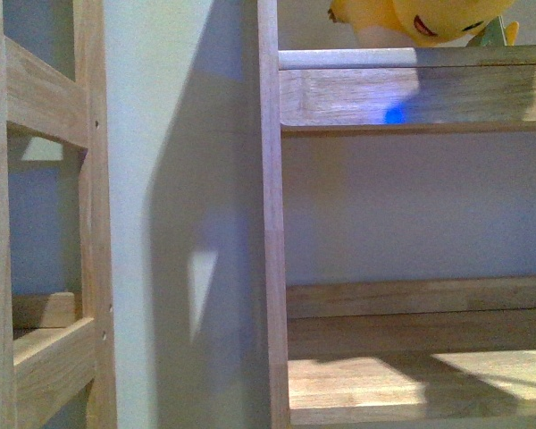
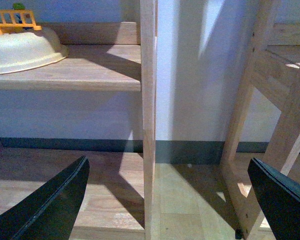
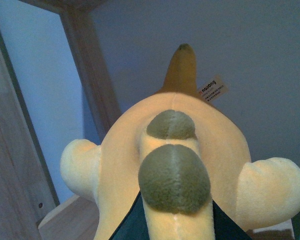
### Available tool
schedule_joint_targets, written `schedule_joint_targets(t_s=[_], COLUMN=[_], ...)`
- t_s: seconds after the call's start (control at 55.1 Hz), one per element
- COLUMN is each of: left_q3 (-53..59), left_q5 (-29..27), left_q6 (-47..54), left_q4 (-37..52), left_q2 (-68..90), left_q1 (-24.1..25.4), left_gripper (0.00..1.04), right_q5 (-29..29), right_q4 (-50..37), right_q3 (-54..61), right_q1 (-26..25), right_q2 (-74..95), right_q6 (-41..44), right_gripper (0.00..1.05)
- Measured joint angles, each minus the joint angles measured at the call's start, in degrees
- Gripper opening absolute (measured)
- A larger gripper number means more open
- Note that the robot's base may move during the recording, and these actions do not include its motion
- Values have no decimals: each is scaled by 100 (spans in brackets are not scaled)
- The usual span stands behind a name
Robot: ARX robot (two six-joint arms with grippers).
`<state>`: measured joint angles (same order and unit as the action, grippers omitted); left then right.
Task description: Put away toys
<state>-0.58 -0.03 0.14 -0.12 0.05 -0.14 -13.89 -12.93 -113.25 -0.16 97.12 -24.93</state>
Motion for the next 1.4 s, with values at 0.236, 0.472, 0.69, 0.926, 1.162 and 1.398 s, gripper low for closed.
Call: schedule_joint_targets(t_s=[0.236, 0.472, 0.69, 0.926, 1.162, 1.398], left_q3=[0, 0, 0, 0, 0, 0], left_q5=[0, 0, 0, 0, 0, 0], left_q6=[0, 0, 0, 0, 0, 0], left_q4=[0, 0, 0, 0, 0, 0], left_q2=[0, 0, 0, 0, 0, 0], left_q1=[0, 0, 0, 0, 0, 0], left_gripper=[98, 98, 98, 98, 98, 98], right_q5=[-70, -33, -39, 129, 297, 426], right_q4=[151, 636, 815, 717, 754, 756], right_q3=[-520, -1440, -1954, -1856, -1703, -1639], right_q1=[127, 369, 813, 909, 811, 750], right_q2=[562, 1198, 1563, 1576, 1574, 1488], right_q6=[-247, -420, -446, -411, -391, -348], right_gripper=[7, 7, 7, 7, 20, 57])
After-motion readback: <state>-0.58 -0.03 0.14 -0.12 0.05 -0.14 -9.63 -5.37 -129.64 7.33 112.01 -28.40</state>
